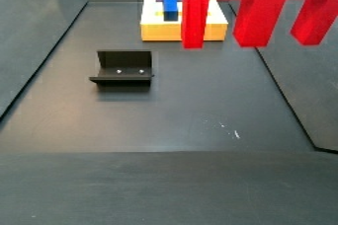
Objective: Pick up the red object. Move up. Move to above the board. Insert the red object.
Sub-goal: Move to above the board.
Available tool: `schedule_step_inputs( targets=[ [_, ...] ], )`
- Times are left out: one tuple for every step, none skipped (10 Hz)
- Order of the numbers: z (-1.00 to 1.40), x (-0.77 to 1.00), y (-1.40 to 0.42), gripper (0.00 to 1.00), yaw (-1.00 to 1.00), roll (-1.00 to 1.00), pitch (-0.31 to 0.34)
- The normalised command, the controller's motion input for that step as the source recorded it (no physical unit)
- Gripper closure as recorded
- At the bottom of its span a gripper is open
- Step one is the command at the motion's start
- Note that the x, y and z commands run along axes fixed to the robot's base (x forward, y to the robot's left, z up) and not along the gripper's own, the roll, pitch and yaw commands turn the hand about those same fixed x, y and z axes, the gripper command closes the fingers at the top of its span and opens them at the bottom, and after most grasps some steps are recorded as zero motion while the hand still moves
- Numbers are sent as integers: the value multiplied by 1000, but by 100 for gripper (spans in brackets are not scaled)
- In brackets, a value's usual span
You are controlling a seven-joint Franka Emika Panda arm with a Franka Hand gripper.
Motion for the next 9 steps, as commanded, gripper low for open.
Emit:
schedule_step_inputs(
  targets=[
    [137,178,-1400,100,-386,-26,151],
    [133,171,-1400,100,-318,0,127],
    [134,165,-1400,100,-221,11,89],
    [134,163,-1400,100,-66,-34,14],
    [135,163,-1400,100,-39,-24,21],
    [140,162,-1400,100,-16,-15,26],
    [143,163,-1400,100,-13,-43,22],
    [150,165,-1400,100,5,3,35],
    [158,174,-1400,100,2,-17,61]
  ],
)
